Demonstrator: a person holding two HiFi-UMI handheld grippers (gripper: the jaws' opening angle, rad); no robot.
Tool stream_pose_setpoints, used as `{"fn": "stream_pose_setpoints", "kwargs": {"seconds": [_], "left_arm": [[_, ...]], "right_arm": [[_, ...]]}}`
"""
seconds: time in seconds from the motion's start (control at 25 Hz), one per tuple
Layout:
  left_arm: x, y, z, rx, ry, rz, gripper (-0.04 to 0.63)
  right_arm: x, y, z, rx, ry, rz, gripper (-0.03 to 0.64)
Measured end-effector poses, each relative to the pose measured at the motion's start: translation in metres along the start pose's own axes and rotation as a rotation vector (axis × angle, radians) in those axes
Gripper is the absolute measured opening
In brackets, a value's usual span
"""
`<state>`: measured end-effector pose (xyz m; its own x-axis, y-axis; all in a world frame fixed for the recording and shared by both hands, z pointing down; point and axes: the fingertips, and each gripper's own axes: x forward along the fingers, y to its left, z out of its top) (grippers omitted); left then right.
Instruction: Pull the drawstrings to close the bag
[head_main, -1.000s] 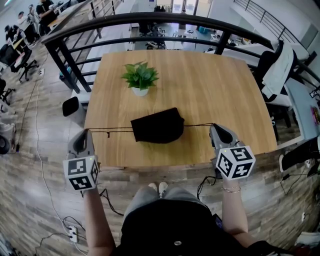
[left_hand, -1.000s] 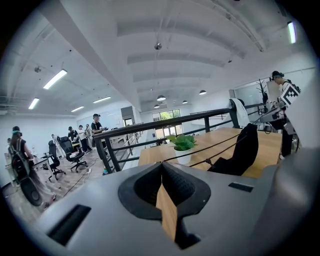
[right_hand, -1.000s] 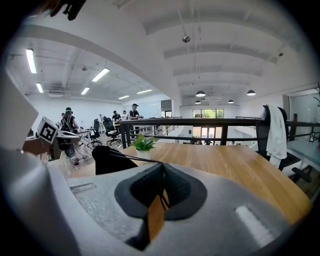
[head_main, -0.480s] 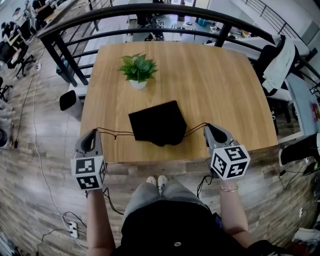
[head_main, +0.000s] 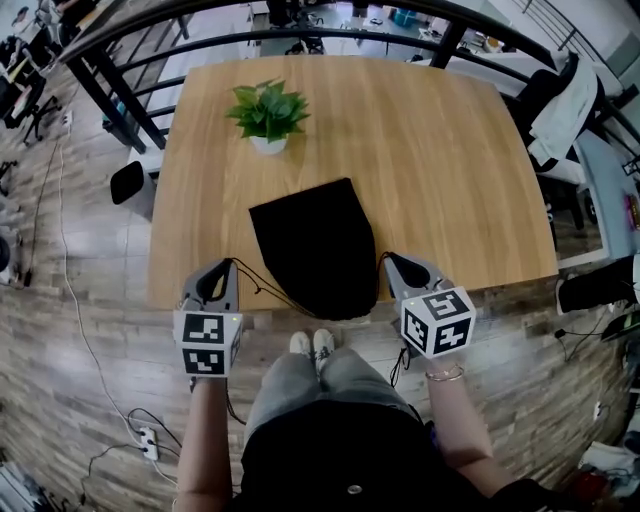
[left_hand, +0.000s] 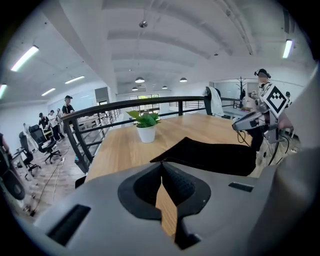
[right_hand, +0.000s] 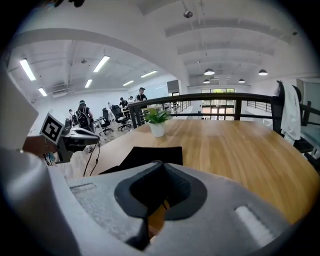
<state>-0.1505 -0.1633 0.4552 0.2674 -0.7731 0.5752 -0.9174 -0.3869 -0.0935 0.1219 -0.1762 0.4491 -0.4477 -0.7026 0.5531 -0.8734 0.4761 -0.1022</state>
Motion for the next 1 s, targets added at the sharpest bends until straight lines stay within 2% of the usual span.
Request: {"fn": "stream_pose_setpoints", "kwargs": {"seconds": [0.24, 0.52, 0.68, 0.84, 1.0], "left_arm": [[0.020, -0.032, -0.024, -0.013, 0.086, -0.089, 0.020], [0.031, -0.061, -0.047, -0.027, 0.141, -0.165, 0.020], [0.033, -0.075, -0.057, -0.033, 0.168, -0.205, 0.023], [0.033, -0.079, -0.061, -0.041, 0.180, -0.221, 0.111], [0.030, -0.082, -0.060, -0.047, 0.181, -0.231, 0.149]], "right_arm": [[0.015, 0.013, -0.047, 0.015, 0.155, 0.047, 0.002], [0.020, 0.026, -0.074, 0.048, 0.201, 0.068, 0.012], [0.020, 0.028, -0.080, 0.060, 0.211, 0.067, 0.059], [0.016, 0.025, -0.084, 0.066, 0.220, 0.065, 0.118], [0.009, 0.019, -0.081, 0.061, 0.218, 0.058, 0.169]]}}
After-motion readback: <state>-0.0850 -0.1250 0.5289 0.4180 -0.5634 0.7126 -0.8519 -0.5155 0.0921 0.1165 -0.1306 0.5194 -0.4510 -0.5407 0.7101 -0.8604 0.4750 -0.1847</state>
